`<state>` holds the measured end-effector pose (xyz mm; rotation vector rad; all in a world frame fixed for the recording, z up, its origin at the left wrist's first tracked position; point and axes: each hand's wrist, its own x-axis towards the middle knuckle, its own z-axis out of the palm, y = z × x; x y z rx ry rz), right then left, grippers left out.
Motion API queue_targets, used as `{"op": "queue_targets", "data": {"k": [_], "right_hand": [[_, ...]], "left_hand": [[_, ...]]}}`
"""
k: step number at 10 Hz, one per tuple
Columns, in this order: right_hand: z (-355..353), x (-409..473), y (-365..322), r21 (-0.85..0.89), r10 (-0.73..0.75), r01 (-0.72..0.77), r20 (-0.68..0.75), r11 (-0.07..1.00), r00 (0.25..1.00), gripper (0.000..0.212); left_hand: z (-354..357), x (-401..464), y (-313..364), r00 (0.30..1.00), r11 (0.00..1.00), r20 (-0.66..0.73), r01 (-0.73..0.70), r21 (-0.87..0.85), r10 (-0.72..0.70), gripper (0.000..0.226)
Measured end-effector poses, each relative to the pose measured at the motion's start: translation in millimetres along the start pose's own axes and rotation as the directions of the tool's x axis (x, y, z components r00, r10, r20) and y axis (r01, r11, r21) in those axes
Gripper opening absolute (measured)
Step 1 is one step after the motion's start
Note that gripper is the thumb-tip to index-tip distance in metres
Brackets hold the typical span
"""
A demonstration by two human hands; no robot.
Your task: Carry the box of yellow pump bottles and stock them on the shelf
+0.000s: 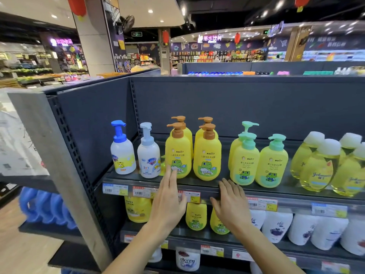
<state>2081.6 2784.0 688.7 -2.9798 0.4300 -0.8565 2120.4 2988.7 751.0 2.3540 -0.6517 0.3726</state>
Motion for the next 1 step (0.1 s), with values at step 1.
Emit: {"op": "queue_targets", "data": {"k": [1], "right_hand": [[-1.1, -12.6, -5.9, 0.029, -0.069, 0.070, -0.022, 0.997, 0.997, 0.065]], "left_hand": [[-9.7, -21.9, -13.7, 0.999, 0.999, 0.025, -0.037, 0.029, 0.037, 0.068]]}}
